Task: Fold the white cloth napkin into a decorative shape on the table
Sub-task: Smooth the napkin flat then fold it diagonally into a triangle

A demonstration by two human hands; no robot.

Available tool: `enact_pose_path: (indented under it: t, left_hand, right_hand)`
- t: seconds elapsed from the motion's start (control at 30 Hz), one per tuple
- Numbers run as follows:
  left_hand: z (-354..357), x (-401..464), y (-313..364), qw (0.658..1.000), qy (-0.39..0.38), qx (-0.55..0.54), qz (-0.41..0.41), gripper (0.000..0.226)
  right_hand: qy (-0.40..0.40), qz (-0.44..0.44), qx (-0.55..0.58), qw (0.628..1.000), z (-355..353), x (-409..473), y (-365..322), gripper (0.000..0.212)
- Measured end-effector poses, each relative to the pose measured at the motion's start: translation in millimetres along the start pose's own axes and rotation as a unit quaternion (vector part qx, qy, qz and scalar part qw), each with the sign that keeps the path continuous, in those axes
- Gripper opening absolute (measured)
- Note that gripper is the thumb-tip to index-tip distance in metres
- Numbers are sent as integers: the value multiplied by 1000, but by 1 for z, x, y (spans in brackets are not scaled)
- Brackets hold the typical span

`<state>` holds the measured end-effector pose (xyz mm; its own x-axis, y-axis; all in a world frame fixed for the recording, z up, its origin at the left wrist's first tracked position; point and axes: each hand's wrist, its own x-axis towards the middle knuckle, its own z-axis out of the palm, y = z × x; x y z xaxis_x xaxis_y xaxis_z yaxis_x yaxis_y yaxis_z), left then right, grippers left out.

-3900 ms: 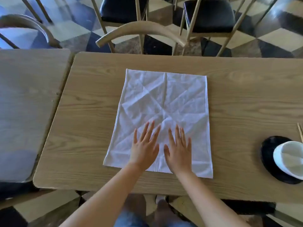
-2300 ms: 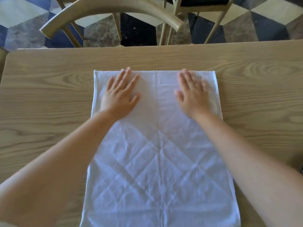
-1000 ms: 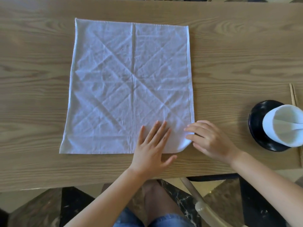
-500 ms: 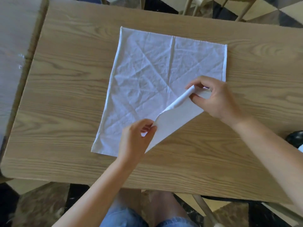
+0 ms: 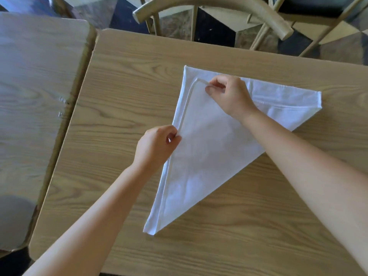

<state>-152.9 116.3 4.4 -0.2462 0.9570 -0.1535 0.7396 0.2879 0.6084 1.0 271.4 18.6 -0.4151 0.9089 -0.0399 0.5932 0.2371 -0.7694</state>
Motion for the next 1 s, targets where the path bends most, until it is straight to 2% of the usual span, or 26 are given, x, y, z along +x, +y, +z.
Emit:
enact_pose_path:
  t: [0.27,0.53,0.6,0.7,0.8,0.93,1.0]
  left_hand:
    - [8,19,-17,998,28,28,46,21]
    - [11,18,-21,998,45,-13,31,12]
    - [16,15,-20,994,87,36,57,20]
    - [23,19,-11,974,136,118,135,45]
    - [33,45,7,969,102,152,163,55]
    - [51,80,11,961,0,214,177,57]
    - [56,86,7,961,-16,220,163,63]
  right_hand:
    - [22,28,-141,989,38,33,13,13]
    - [57,-4,-227,972,49,40,16,10]
    - [73,-13,-224,972,50,38,17,16]
    - [115,-33,-217,969,49,24,17,38]
    - [141,-30,-216,966,53,-9,19,49]
    - [62,2,-260,964,63,-45,33,56]
    - [26,10,-291,956,57,-48,42,59]
